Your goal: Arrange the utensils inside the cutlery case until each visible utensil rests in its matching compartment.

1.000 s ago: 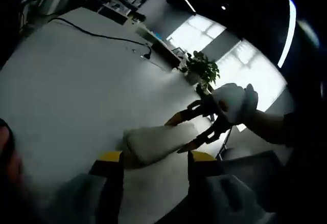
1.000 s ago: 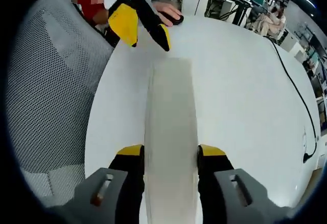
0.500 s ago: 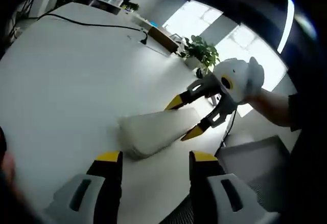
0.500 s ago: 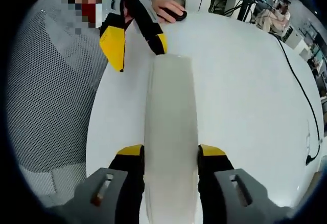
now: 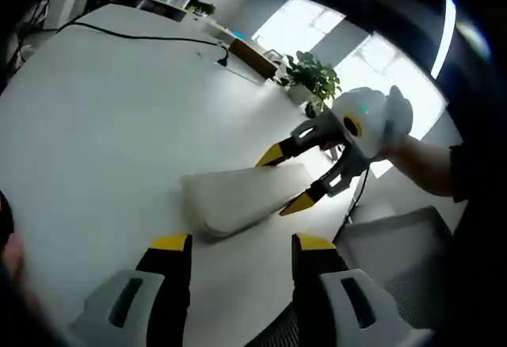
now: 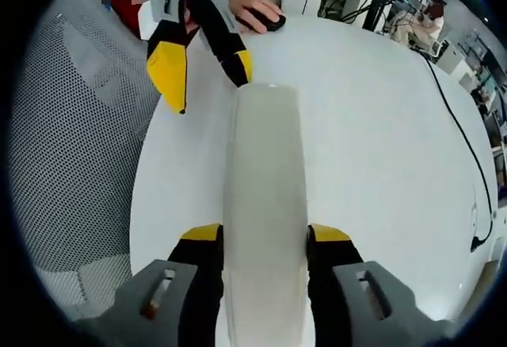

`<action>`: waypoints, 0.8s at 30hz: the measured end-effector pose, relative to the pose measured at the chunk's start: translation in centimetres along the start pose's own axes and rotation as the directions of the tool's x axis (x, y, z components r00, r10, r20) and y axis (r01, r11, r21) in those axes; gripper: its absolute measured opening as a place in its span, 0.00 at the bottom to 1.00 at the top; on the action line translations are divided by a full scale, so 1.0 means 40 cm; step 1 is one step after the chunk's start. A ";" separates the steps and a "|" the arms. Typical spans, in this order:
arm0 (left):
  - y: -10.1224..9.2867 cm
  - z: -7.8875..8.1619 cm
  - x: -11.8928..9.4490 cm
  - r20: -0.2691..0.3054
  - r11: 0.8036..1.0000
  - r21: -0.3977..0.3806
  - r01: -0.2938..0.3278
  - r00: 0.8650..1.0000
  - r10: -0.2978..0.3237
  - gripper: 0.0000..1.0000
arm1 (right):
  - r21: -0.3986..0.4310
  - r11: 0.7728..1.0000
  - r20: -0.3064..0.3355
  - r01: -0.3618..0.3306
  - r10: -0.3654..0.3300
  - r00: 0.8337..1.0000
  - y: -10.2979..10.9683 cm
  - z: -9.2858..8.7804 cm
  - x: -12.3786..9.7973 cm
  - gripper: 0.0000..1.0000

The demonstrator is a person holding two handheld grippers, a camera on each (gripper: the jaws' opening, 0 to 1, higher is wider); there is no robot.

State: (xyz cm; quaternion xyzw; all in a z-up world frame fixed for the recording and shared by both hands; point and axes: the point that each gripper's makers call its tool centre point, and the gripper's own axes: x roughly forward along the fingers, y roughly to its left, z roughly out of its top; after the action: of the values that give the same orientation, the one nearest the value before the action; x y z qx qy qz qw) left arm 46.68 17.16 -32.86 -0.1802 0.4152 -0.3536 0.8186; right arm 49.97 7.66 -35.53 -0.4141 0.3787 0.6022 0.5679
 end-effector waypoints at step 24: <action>0.007 0.036 -0.043 0.035 0.999 0.031 -0.029 0.999 0.028 0.51 | 0.222 0.975 0.149 0.022 -0.056 0.987 0.018 -0.035 -0.136 0.49</action>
State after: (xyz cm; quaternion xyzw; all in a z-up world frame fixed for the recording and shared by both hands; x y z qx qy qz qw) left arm 47.25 18.61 -31.22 -0.1674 0.3980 -0.3453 0.8333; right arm 49.43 4.29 -31.00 -0.3084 0.3895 0.5756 0.6495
